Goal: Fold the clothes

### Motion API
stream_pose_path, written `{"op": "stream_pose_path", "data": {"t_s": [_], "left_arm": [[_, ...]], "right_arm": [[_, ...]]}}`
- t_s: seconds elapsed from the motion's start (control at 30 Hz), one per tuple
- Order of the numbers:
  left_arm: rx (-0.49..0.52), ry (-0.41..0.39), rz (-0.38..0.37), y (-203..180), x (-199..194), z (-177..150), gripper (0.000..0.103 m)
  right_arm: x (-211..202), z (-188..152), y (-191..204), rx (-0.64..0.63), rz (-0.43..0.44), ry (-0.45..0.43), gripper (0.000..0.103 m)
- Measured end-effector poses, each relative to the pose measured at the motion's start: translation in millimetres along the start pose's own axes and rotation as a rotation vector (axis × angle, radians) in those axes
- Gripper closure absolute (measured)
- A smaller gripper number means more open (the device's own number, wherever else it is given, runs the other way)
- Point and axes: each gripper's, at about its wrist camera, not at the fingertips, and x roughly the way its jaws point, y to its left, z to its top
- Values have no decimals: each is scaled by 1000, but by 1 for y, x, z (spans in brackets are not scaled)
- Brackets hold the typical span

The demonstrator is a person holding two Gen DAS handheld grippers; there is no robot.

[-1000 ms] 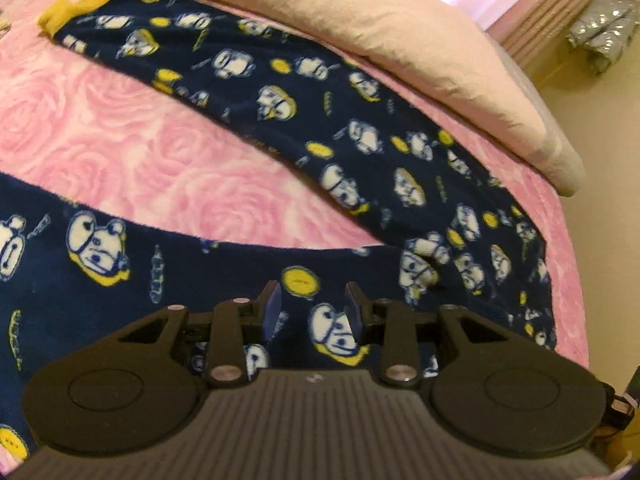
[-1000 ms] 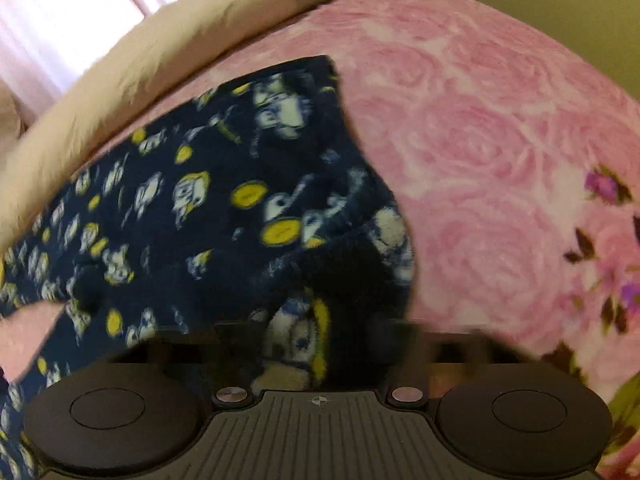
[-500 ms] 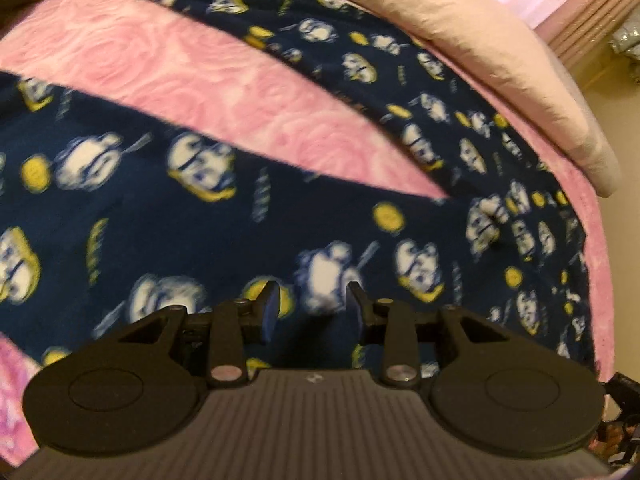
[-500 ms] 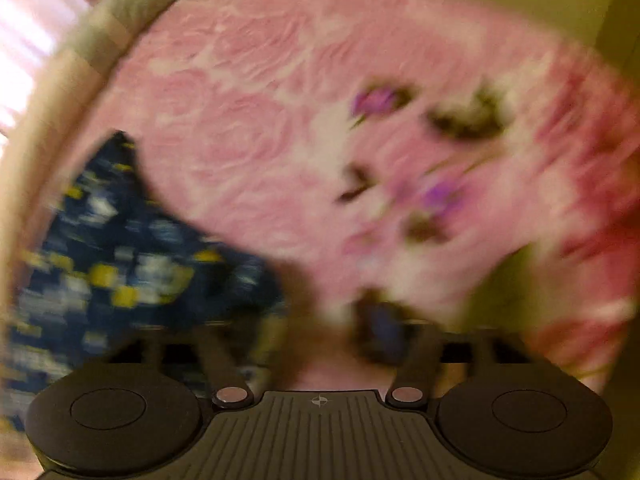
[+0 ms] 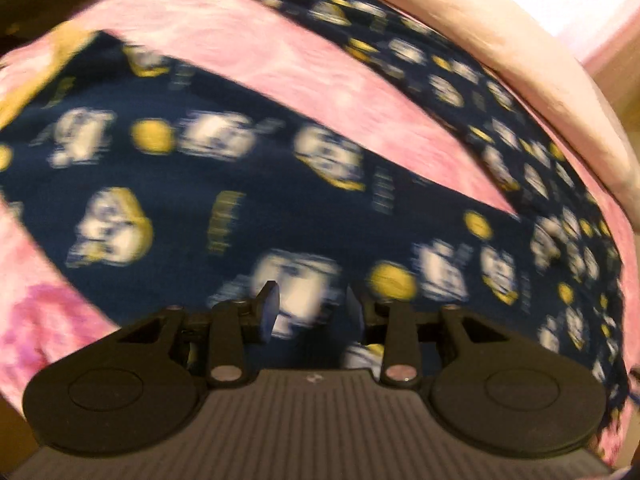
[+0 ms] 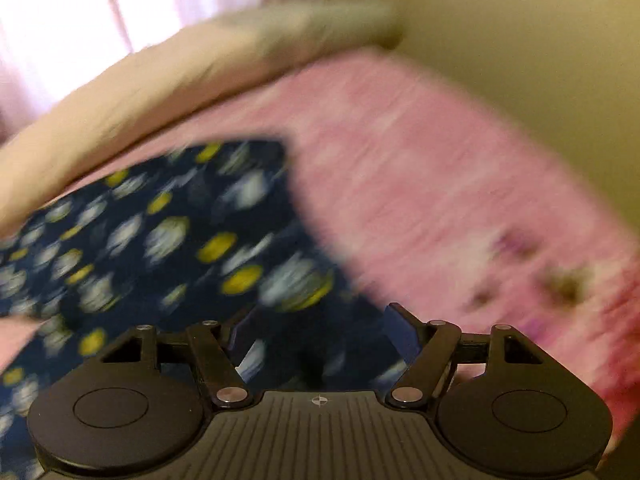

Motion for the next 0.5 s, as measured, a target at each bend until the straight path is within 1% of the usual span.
{"op": "stream_pose_path", "data": {"t_s": [0.1,0.23,0.3,0.33,0.4,0.43,0.5], "left_arm": [[-47,-37,67,38,-6,19,71],[-47,-85,173,86,-6,52,71],[-47,-108,212,107,-4,67,71],[-33,-108,233,116,0,73,71],[6,-94,282,132,10,83,67],[23,-87,295,137,13,88,66],[52,-77,301,142,12,100,67]], "right_arm": [[13,-8,-5,47,22,80,32],[31,-18,-11,109,51,186,32],[22,-16,-6,107,27,153,32],[15,-14,2,79,24,117,32],[5,-11,19,46,38,76,32],[8,-11,30,32,33,82,32],[5,-14,50,2,-26,103,32]]}}
